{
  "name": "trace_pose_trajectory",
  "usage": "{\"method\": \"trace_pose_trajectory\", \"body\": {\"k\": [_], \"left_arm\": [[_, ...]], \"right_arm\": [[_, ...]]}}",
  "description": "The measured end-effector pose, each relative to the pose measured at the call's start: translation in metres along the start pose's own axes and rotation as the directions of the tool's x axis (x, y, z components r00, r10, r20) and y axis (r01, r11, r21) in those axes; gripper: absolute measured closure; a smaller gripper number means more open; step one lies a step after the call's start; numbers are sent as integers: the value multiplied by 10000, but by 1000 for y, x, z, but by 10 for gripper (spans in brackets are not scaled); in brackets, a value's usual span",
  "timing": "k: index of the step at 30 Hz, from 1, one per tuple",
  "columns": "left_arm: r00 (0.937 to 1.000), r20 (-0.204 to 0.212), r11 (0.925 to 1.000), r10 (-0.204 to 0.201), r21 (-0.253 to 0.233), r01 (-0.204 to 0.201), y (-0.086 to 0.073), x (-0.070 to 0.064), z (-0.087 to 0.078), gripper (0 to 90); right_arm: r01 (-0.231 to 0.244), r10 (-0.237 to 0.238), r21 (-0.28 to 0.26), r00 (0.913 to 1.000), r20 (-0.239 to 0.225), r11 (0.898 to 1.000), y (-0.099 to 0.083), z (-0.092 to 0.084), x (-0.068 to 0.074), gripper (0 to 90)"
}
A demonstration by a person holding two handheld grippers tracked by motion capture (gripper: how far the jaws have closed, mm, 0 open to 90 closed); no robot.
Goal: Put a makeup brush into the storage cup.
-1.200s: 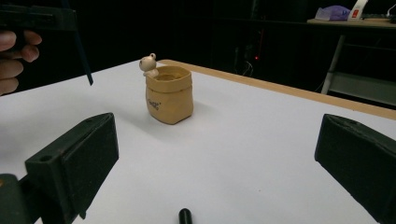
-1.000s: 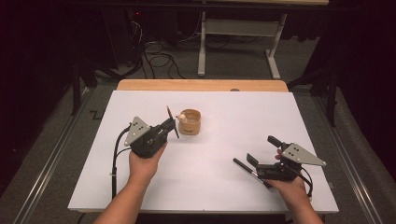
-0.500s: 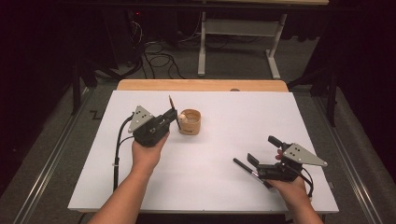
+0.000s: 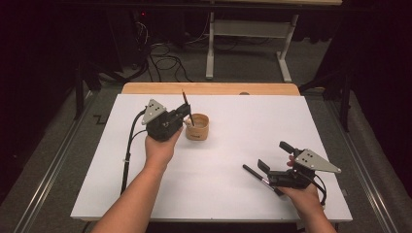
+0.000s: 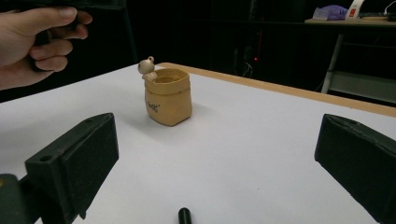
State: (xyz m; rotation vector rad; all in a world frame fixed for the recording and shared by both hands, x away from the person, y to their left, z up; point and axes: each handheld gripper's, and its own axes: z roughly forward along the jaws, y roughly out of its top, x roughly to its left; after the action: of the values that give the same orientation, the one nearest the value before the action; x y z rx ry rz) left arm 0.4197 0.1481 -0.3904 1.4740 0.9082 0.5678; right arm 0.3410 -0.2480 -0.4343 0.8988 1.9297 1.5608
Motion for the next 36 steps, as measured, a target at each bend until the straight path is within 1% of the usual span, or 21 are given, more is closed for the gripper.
{"method": "trace_pose_trajectory", "body": {"k": [3, 5, 7, 8, 10, 21, 28, 31, 34, 36], "left_arm": [[10000, -7, 10000, -53, 4, 53, 1, 1, 5, 833], [10000, -59, 10000, -3, 20, 3, 2, 2, 8, 833], [9999, -129, 10000, -81, -17, 81, 2, 4, 12, 833], [9999, -173, 10000, 0, 50, 1, 2, 5, 13, 834], [9997, -235, 10000, -59, 32, 60, 2, 7, 17, 833], [9987, -494, 9998, -102, 189, 111, 4, 16, 30, 834], [9983, -576, 9994, -90, 338, 109, 4, 19, 36, 833], [9982, -553, 9993, -237, 286, 253, 3, 21, 38, 833], [9980, -579, 9994, -243, 251, 257, 2, 20, 39, 833], [9978, -604, 9991, -255, 314, 274, 2, 21, 40, 833]], "right_arm": [[-27, 27, -8, 10000, -23, 10000, 0, 0, 0, 4], [-18, 18, -10, 10000, -26, 10000, 0, 0, 0, 4], [-27, 27, -32, 10000, -5, 10000, 0, 0, 0, 4], [-14, 14, -30, 10000, -20, 10000, 0, 0, 0, 4], [-50, 50, -13, 10000, -20, 10000, 0, 0, 0, 4], [8, -8, 8, 10000, -26, 10000, -1, 0, 0, 4], [67, -67, 44, 10000, -47, 10000, -1, 0, 0, 4], [66, -65, 54, 10000, -51, 10000, -1, 1, 0, 4], [21, -21, 68, 10000, -63, 10000, -1, 1, 0, 4], [-19, 19, 75, 10000, -68, 10000, -1, 1, 1, 4]]}}
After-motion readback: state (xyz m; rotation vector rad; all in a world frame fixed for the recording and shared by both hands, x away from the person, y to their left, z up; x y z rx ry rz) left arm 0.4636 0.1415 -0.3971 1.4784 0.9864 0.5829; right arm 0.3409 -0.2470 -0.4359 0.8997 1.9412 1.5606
